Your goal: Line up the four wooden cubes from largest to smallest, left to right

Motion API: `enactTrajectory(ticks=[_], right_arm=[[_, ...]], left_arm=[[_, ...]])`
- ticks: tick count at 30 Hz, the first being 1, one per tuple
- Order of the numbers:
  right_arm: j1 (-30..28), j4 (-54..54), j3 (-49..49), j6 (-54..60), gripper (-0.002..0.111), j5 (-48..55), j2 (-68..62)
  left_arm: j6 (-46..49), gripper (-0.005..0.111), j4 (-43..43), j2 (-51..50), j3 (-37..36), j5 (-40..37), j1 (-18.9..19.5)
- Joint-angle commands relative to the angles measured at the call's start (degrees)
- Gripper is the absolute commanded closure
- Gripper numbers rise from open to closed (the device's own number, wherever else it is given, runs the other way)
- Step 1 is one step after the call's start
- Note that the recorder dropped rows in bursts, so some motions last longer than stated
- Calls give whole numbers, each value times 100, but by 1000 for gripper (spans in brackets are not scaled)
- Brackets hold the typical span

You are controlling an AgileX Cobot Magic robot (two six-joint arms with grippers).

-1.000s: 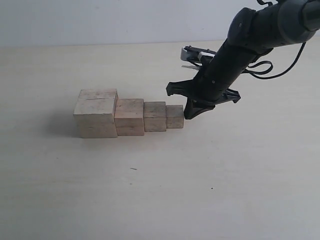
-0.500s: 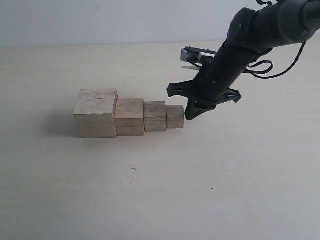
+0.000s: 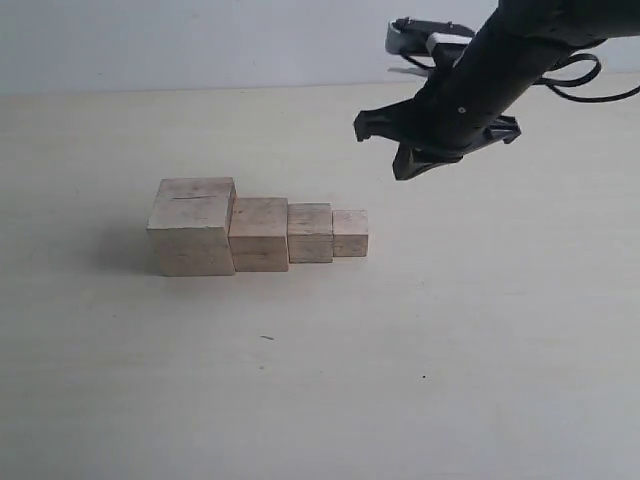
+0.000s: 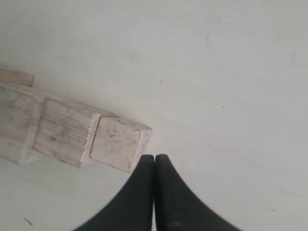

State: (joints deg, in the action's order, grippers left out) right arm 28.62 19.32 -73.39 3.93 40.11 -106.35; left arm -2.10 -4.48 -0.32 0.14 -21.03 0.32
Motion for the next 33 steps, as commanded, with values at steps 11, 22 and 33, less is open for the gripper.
enactTrajectory(ticks=[11, 22, 33], right_arm=[[72, 318, 1871, -156, 108, -737, 4394], [72, 249, 1871, -134, 108, -957, 5445], [-575, -251, 2069, -134, 108, -989, 6216]], left_arm=[[8, 107, -54, 32, -14, 63, -35], [8, 107, -54, 32, -14, 63, -35], [8, 107, -54, 32, -14, 63, -35]])
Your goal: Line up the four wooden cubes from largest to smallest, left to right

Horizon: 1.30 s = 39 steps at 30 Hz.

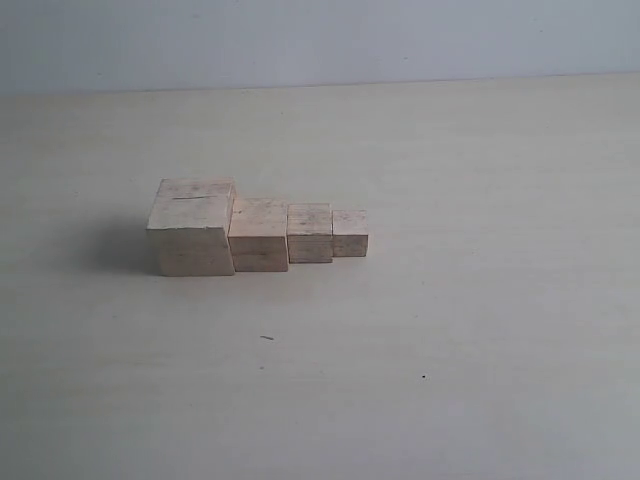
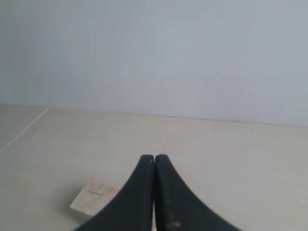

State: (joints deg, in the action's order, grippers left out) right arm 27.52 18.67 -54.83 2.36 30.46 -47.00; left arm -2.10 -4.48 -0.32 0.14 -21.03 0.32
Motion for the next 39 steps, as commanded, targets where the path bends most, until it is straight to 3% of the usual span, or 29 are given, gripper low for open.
enactTrajectory(ticks=[1, 9, 16, 26, 39], right_arm=[[-645, -183, 343, 66, 108, -58, 384], [-1842, -508, 2086, 165, 108, -978, 1932], [-2372, -977, 3521, 151, 108, -1286, 3541], [-2380, -970, 4930, 50, 108, -1748, 4700], [-2380, -970, 5147, 2, 108, -1682, 4700]], left_arm=[[8, 107, -54, 32, -14, 63, -35], [8, 107, -54, 32, -14, 63, -35], [8, 107, -54, 32, -14, 63, -35], [8, 107, -54, 32, -14, 63, -35], [8, 107, -54, 32, -14, 53, -35]])
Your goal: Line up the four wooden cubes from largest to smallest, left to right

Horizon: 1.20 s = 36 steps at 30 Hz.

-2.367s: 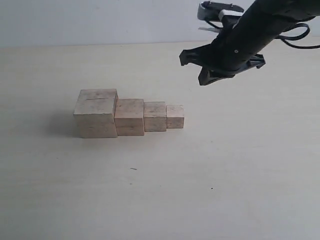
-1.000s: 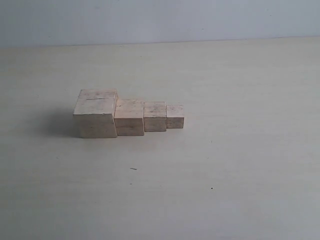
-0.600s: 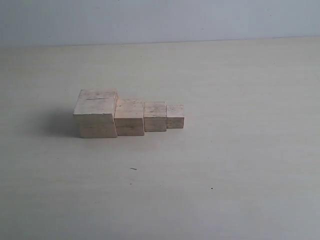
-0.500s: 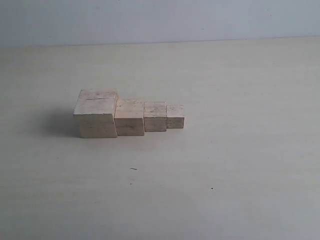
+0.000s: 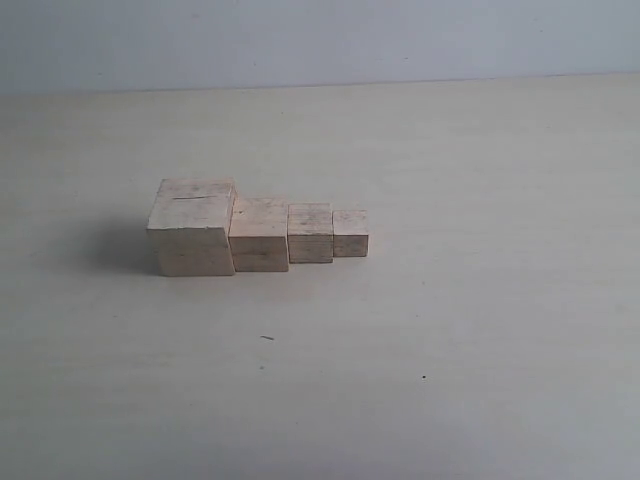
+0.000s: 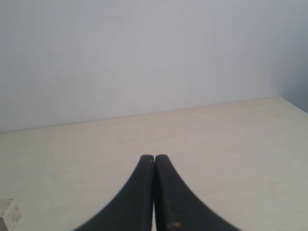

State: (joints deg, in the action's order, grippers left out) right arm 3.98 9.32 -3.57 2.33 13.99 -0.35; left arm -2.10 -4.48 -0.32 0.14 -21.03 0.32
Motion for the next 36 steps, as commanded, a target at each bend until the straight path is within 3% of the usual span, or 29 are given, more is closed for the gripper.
enactTrajectory(ticks=[1, 36], right_arm=[[-26, -35, 21, 5, 108, -36, 35], [-26, -339, 357, -94, 108, 571, 35]], left_arm=[[8, 107, -54, 32, -14, 53, -35], [8, 107, -54, 32, -14, 53, -35]])
